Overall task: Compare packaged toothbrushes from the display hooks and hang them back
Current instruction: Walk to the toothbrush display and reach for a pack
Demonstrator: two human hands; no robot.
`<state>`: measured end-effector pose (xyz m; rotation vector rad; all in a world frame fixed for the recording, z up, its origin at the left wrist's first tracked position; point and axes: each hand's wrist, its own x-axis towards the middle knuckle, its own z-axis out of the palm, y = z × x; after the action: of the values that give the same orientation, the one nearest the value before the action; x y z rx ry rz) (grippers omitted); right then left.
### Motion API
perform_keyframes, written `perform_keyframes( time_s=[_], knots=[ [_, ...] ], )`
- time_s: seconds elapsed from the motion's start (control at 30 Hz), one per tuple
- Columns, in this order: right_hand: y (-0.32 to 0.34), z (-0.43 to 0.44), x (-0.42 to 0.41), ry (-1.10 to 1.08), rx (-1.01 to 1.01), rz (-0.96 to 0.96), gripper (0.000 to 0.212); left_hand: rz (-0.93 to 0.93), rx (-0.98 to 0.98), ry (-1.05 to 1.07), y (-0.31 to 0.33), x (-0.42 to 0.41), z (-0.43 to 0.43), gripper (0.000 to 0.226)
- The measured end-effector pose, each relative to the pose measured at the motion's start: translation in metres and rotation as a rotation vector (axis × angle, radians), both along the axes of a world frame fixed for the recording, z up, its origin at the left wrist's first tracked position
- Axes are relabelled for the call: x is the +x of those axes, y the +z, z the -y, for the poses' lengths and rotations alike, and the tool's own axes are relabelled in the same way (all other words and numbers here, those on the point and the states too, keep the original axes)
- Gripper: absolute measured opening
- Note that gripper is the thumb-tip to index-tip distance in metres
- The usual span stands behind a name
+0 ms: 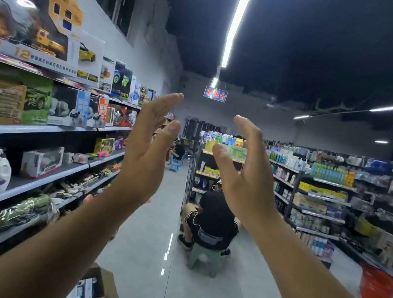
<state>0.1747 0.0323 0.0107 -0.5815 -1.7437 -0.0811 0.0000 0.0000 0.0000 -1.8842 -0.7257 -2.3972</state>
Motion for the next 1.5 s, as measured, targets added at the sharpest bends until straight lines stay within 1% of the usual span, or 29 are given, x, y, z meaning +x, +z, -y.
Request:
perform_keyframes(
  time_s=[0.07,0.2,0.3,0.4,0.53,0.7,0.77,0.8,0.93,1.03,1.17,1.3,1.4,1.5],
  knots=[
    [-0.001,-0.034,0.002,-0.022,-0.032,0.027,0.055,-0.015,-0.017,0.047,-0.001,-0.001,-0.033,0.039],
    [0.005,-0.13,-0.005,-0.027,-0.102,0.121,0.057,-0.059,-0.066,0.149,-0.002,-0.012,-0.12,0.04],
    [0.014,-0.204,-0.007,-0.029,-0.132,0.144,0.057,-0.064,-0.111,0.179,0.003,-0.024,-0.191,0.045],
    [0.013,-0.268,-0.001,-0.089,-0.135,0.193,0.058,-0.111,-0.17,0.23,0.004,-0.031,-0.256,0.052],
    [0.009,-0.341,0.015,-0.195,-0.148,0.277,0.062,-0.241,-0.234,0.299,0.0,-0.03,-0.334,0.061],
    [0.005,-0.444,0.031,-0.327,-0.113,0.526,0.064,-0.452,-0.297,0.408,-0.015,-0.025,-0.446,0.058],
    [-0.002,-0.497,0.031,-0.369,-0.088,0.596,0.063,-0.559,-0.328,0.449,-0.025,-0.027,-0.499,0.061],
    [-0.007,-0.519,0.029,-0.378,-0.102,0.629,0.063,-0.604,-0.341,0.461,-0.03,-0.028,-0.519,0.062],
    [-0.036,-0.654,0.013,-0.388,-0.174,0.769,0.065,-0.753,-0.38,0.546,-0.046,-0.04,-0.65,0.061],
    [-0.045,-0.763,-0.009,-0.42,-0.143,0.845,0.069,-0.861,-0.435,0.639,-0.047,-0.057,-0.757,0.066],
    [-0.038,-0.908,-0.053,-0.37,-0.179,0.833,0.066,-0.974,-0.539,0.715,-0.041,-0.094,-0.889,0.067],
    [-0.039,-1.035,-0.111,-0.324,-0.24,0.817,0.06,-0.948,-0.624,0.769,-0.043,-0.146,-0.994,0.064],
    [-0.052,-1.129,-0.163,-0.309,-0.231,0.89,0.062,-0.942,-0.654,0.805,-0.053,-0.19,-1.072,0.065],
    [-0.071,-1.227,-0.214,-0.294,-0.224,0.891,0.065,-0.923,-0.661,0.823,-0.072,-0.239,-1.159,0.064]
  ],
)
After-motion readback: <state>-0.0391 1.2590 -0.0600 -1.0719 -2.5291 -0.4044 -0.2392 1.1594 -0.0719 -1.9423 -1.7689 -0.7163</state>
